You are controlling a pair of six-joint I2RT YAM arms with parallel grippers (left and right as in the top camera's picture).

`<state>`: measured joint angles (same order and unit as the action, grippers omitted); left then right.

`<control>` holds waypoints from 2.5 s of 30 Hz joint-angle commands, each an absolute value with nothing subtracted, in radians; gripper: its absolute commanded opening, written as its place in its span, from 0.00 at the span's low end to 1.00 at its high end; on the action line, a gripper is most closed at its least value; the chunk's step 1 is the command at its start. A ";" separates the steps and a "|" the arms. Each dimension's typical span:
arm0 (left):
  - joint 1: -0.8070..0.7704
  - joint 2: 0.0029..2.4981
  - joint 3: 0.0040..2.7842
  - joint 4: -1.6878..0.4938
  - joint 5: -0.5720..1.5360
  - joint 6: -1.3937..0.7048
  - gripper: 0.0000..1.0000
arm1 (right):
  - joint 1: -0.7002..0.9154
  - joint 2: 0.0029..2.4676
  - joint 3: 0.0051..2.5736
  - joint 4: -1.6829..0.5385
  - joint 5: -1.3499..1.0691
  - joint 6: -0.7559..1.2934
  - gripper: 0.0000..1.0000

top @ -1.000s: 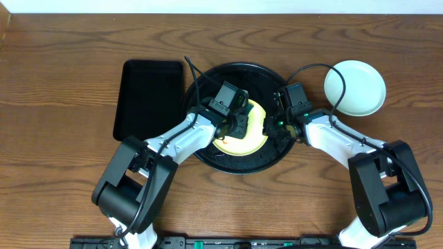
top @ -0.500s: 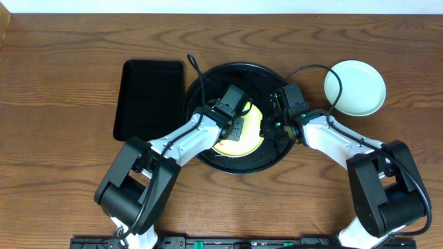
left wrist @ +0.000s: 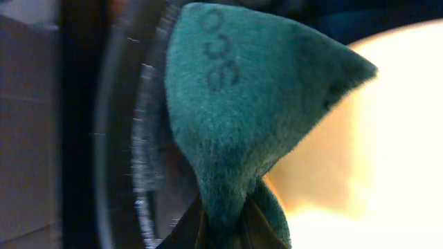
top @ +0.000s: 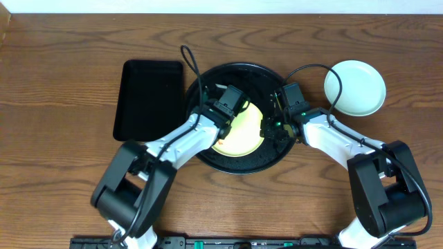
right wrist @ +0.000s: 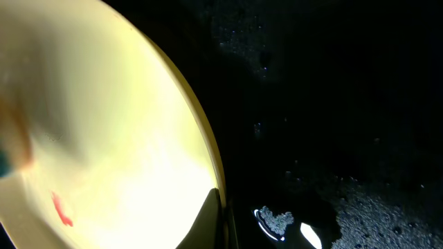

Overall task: Clean dirty plates on tray and stack at the side
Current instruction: 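Scrub the yellow plate with the sponge while the right gripper holds it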

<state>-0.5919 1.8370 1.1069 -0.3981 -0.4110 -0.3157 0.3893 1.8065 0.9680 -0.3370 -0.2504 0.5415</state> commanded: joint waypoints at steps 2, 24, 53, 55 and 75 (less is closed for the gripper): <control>-0.562 1.723 1.099 -0.407 -0.434 -0.355 0.08 | 0.363 1.812 0.967 -0.359 -0.161 0.546 0.01; -0.606 1.848 1.068 -0.441 -0.091 -0.667 0.08 | 0.363 1.812 0.967 -0.360 -0.170 0.575 0.01; -0.554 1.513 1.108 -0.572 -0.556 -0.618 0.08 | 0.397 1.808 1.104 -0.569 -0.088 0.544 0.01; -0.533 1.475 1.108 -0.572 -0.514 -0.614 0.08 | 0.397 1.806 1.119 -0.568 -0.144 0.514 0.01; -0.416 1.712 1.101 -0.445 0.253 -0.521 0.08 | 0.430 1.857 1.262 -0.567 -0.168 0.493 0.46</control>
